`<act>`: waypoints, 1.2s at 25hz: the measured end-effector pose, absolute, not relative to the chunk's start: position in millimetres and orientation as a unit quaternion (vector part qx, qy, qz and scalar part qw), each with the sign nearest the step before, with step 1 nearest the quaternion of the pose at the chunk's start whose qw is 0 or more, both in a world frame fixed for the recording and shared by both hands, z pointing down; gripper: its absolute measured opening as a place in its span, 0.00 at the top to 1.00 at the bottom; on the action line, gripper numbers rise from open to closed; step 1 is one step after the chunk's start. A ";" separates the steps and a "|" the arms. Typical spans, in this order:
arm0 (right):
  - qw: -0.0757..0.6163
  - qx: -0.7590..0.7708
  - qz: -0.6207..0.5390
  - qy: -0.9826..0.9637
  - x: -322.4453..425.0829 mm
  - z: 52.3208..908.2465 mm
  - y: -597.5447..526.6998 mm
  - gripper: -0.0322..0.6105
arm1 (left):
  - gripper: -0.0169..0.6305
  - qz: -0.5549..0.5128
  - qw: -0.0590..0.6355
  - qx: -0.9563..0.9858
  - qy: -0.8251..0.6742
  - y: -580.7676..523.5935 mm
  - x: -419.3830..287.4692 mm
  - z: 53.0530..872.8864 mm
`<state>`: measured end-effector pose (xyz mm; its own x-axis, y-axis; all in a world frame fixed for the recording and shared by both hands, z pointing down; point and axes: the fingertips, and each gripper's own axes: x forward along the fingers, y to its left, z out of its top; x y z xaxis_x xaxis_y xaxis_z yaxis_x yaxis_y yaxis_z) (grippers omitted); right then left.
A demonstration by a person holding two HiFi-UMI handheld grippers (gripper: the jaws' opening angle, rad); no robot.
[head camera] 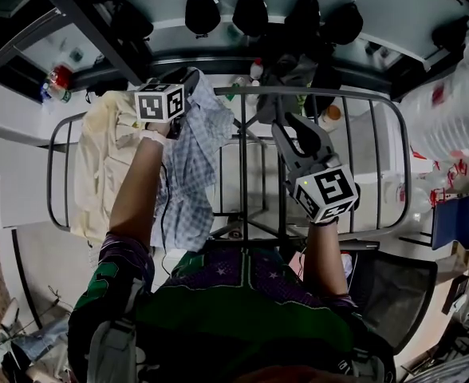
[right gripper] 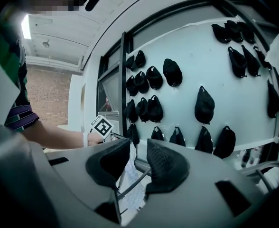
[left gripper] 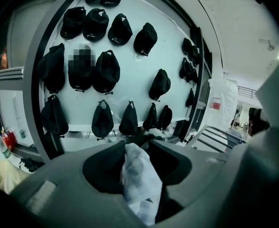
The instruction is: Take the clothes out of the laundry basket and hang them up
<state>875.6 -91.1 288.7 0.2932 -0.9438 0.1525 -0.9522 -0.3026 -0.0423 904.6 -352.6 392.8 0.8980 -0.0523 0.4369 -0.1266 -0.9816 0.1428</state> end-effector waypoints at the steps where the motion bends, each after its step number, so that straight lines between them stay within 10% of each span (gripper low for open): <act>1: 0.029 0.803 0.074 -0.590 874.0 288.6 -91.9 0.80 | 0.69 0.224 0.085 0.970 -0.043 -352.5 902.9 393.9; 30: 0.030 0.796 0.039 -0.603 771.7 250.2 -92.8 0.80 | 0.67 0.144 0.076 0.986 -0.039 -319.7 781.0 315.4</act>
